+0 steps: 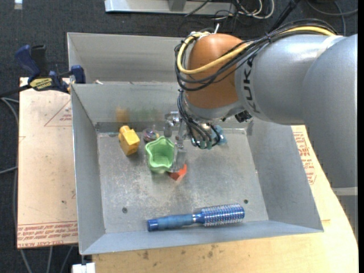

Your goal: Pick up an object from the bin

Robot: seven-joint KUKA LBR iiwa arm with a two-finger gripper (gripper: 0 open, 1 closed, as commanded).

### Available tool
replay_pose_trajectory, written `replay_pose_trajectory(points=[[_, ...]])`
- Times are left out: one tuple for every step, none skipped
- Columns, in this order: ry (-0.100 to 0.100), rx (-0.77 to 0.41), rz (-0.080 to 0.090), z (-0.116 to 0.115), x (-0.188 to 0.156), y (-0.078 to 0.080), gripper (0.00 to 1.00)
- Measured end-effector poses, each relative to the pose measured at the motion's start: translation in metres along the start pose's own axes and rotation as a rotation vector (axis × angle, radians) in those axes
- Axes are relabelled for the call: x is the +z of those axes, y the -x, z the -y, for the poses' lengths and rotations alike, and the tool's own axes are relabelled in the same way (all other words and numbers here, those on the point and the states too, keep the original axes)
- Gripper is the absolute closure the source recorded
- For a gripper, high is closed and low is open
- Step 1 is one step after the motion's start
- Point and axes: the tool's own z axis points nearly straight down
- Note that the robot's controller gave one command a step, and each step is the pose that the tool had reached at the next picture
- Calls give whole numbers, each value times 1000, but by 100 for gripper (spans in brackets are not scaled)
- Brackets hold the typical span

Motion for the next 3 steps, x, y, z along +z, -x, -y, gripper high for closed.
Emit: replay_pose_trajectory(points=[[1, 34, -1, -4, 81, 40, 0], [2, 36, 8, -4, 76, 42, 100], [1, -7, 14, -3, -53, -11, 100]])
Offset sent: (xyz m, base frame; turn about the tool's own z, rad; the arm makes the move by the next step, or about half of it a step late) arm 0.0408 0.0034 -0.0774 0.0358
